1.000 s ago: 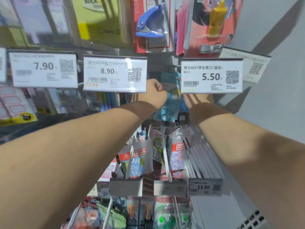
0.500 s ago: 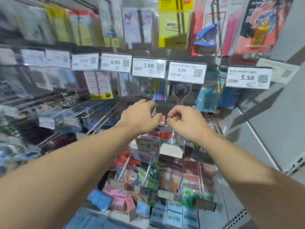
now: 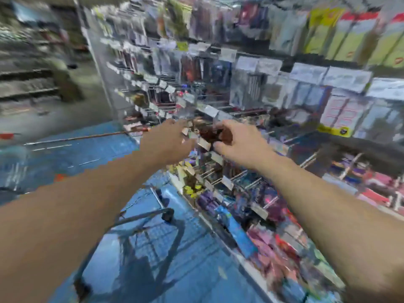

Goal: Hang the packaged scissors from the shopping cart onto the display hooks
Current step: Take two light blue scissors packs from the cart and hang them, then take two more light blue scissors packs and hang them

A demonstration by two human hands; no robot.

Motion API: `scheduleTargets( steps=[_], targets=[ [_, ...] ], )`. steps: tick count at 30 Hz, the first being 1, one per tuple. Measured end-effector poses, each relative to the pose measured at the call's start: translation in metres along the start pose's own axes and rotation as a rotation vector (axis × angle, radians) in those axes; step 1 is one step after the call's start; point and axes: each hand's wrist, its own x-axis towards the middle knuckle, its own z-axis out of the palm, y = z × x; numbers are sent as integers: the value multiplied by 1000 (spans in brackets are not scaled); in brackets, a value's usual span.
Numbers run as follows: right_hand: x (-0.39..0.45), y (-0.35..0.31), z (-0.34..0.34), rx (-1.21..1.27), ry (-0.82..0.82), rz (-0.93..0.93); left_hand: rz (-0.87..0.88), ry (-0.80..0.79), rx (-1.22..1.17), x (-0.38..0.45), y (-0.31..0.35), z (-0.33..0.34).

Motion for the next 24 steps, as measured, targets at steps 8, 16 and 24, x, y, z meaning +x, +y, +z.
scheduleTargets(
  steps=[8,16,24],
  targets=[
    [92,-161,123,150,-150,-218,-313,18,98,-51,-219,-31],
    [161,-251,218,164,-275,-384,-570,-6,88,-70,-348,-25],
    [249,-272,291,193,-367,-473,-716,-45,88,-38,-411,11]
  ],
)
